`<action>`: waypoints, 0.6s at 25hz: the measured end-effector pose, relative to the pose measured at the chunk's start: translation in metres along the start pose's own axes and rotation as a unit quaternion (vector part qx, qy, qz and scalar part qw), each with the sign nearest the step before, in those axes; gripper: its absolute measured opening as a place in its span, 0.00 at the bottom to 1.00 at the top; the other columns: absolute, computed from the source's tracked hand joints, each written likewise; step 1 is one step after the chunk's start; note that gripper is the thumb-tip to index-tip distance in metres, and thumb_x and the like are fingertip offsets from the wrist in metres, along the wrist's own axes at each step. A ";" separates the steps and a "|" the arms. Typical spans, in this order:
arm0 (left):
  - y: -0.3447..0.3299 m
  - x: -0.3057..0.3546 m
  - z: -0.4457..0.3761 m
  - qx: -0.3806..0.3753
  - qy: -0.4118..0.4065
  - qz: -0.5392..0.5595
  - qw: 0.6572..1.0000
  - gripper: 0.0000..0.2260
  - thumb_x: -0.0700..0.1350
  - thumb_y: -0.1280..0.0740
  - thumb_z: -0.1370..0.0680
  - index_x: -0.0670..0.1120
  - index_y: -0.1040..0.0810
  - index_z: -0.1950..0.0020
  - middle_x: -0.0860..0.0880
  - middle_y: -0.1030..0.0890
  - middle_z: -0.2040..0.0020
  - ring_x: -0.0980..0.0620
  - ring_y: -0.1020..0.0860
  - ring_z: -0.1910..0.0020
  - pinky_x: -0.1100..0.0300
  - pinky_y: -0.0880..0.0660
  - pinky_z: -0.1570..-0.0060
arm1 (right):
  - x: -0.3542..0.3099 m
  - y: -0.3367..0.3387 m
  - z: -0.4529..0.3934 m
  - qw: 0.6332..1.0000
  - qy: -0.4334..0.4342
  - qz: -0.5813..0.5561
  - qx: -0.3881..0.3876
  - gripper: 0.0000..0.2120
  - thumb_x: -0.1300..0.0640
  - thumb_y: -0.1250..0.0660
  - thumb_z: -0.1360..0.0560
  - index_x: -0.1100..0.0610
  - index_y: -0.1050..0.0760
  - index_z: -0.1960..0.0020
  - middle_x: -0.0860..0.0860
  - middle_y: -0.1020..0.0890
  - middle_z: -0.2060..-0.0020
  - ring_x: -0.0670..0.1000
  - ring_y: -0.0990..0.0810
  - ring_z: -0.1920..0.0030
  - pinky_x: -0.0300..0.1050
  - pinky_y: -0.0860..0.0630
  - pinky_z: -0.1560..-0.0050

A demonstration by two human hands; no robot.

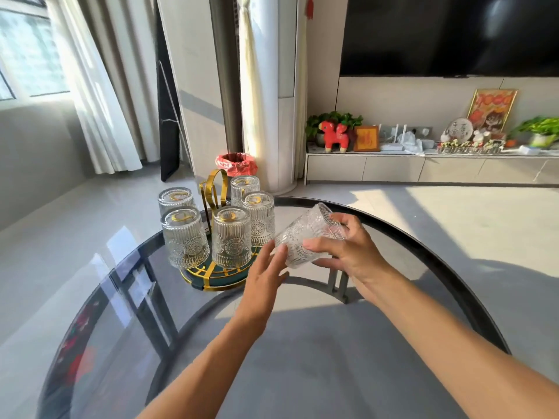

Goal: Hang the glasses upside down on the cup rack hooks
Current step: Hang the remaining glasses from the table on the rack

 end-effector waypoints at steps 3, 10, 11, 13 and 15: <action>0.003 0.047 0.013 -0.025 0.022 0.099 0.995 0.23 0.58 0.32 0.27 0.49 0.24 0.34 0.46 0.18 0.38 0.47 0.19 0.40 0.53 0.22 0.45 | -0.029 -0.024 0.020 0.997 0.007 -0.062 -0.042 0.38 0.58 0.19 0.44 0.55 0.31 0.38 0.57 0.19 0.42 0.59 0.17 0.47 0.55 0.18 0.51; 0.050 0.118 0.049 0.055 -0.020 0.132 0.990 0.26 0.54 0.26 0.32 0.44 0.22 0.38 0.45 0.14 0.48 0.44 0.16 0.47 0.57 0.19 0.58 | -0.061 -0.082 0.051 0.995 0.019 -0.006 -0.093 0.45 0.42 0.20 0.43 0.54 0.32 0.32 0.54 0.19 0.42 0.52 0.17 0.46 0.51 0.18 0.54; 0.064 0.127 0.049 0.080 -0.039 0.124 0.988 0.26 0.53 0.26 0.33 0.44 0.22 0.38 0.47 0.14 0.50 0.45 0.17 0.47 0.57 0.19 0.59 | -0.065 -0.091 0.050 0.994 0.029 0.031 -0.096 0.44 0.39 0.22 0.42 0.53 0.32 0.31 0.51 0.19 0.42 0.49 0.18 0.45 0.51 0.18 0.53; 0.093 0.148 0.049 0.126 -0.082 0.092 0.984 0.29 0.53 0.25 0.34 0.45 0.23 0.35 0.48 0.15 0.52 0.49 0.16 0.51 0.57 0.21 0.60 | -0.075 -0.105 0.040 0.991 0.061 0.085 -0.079 0.35 0.38 0.28 0.34 0.51 0.31 0.32 0.49 0.20 0.41 0.48 0.20 0.45 0.49 0.19 0.52; 0.122 0.168 0.046 0.166 -0.120 0.055 0.977 0.31 0.53 0.24 0.36 0.47 0.24 0.34 0.48 0.14 0.54 0.50 0.16 0.54 0.58 0.21 0.59 | -0.091 -0.118 0.024 0.973 0.132 0.186 -0.042 0.22 0.44 0.32 0.27 0.51 0.27 0.36 0.50 0.21 0.41 0.50 0.21 0.45 0.50 0.22 0.48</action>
Point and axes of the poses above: each hand's wrist, its own z-axis away from the middle knuckle, its own y-axis out of the back of the hand, x = y × z, the point moved 8 cm from there along -z, towards the middle knuckle
